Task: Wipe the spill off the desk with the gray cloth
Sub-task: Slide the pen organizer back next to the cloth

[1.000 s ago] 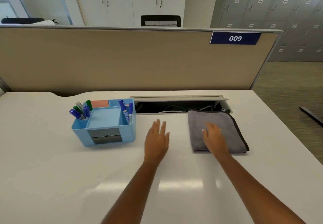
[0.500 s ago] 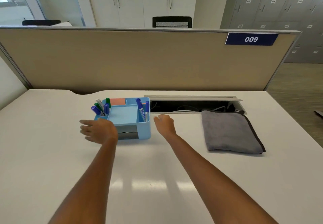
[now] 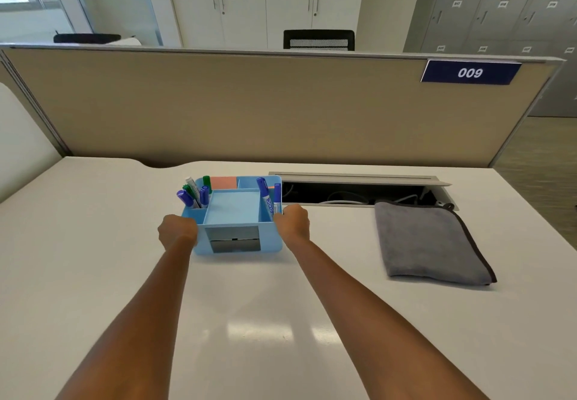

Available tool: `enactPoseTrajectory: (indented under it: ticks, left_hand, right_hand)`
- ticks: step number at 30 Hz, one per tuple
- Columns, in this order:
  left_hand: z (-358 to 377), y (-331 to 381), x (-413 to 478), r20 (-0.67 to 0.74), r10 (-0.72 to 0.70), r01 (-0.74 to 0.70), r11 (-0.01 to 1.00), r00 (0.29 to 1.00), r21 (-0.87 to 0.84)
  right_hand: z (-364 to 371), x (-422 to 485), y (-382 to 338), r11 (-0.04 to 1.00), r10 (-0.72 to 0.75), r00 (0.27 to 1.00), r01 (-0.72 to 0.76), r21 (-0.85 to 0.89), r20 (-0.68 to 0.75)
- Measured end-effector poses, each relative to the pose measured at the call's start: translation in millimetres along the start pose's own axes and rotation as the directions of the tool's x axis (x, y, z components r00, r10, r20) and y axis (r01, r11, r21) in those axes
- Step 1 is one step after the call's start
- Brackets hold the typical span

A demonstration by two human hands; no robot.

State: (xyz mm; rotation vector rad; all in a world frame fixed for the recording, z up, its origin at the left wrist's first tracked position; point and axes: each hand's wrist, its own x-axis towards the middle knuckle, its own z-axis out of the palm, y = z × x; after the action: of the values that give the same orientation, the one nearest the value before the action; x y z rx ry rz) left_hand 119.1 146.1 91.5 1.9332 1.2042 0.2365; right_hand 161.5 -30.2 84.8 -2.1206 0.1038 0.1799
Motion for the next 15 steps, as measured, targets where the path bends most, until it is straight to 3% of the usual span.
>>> enactPoseTrajectory:
  ticks: [7, 15]
  left_hand:
    - [6, 6, -16, -0.024, 0.112, -0.111, 0.993, 0.993, 0.029]
    - [37, 45, -64, 0.072, 0.243, -0.243, 0.970, 0.967, -0.012]
  right_hand:
    - [-15, 2, 6, 0.997, -0.069, 0.996, 0.066, -0.050, -0.056]
    - [-93, 1, 18, 0.982, -0.091, 0.977, 0.056, -0.183, -0.192]
